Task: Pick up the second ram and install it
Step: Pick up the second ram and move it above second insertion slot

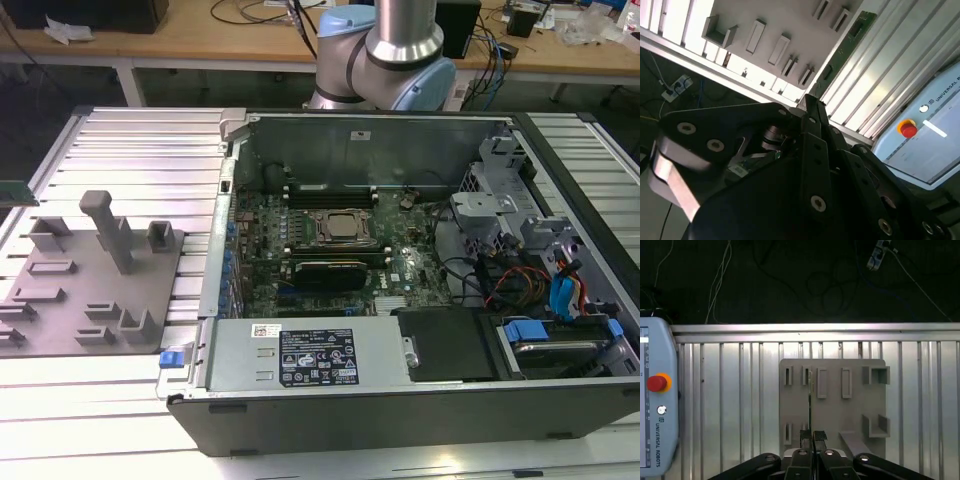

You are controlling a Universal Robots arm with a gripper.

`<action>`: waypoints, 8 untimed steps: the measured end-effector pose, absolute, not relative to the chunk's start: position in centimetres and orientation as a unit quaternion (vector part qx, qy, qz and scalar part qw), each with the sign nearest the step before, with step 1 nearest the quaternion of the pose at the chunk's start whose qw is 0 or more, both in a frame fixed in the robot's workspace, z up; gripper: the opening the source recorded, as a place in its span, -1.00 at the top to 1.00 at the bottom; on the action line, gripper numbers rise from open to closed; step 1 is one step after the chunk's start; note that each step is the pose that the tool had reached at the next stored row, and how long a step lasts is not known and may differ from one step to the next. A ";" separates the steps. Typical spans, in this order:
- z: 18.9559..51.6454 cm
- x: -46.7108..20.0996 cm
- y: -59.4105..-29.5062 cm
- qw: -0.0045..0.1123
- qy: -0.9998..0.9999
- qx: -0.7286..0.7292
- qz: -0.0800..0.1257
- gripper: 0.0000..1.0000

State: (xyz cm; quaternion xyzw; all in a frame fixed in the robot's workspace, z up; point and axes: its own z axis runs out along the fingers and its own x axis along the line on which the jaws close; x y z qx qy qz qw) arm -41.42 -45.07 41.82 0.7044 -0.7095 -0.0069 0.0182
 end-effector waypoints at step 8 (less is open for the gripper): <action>45.4 -41.4 -45.1 0.019 -0.709 0.704 -0.007 0.81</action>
